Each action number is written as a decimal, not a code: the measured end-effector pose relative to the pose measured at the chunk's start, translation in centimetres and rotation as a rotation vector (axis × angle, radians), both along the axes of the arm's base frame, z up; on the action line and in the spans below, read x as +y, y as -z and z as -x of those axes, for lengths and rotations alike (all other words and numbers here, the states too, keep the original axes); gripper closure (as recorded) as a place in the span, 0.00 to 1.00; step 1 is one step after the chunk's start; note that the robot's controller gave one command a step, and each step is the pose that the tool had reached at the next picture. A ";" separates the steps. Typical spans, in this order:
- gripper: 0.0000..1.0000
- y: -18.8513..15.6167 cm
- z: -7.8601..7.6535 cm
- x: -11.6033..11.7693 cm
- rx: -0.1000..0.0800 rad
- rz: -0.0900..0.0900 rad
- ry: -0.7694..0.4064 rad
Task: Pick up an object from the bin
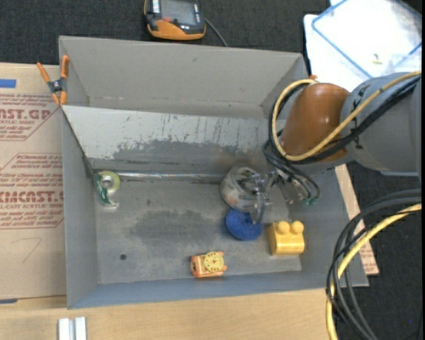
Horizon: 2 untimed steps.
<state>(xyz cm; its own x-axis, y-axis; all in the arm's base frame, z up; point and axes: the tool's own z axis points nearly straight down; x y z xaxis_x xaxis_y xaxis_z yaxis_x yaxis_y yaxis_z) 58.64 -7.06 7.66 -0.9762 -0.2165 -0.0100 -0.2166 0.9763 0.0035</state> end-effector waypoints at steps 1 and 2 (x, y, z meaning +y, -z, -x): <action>1.00 0.0 0.0 0.0 0.000 0.000 0.000; 1.00 0.0 0.0 0.0 0.000 0.000 0.000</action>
Offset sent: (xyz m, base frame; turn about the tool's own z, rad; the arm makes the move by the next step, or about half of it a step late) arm 0.0000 0.0000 0.0000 0.0000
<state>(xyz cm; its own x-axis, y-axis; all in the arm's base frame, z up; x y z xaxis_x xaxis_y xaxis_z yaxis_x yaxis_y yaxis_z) 58.64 -7.06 7.66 -0.9762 -0.2165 -0.0101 -0.2166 0.9763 0.0033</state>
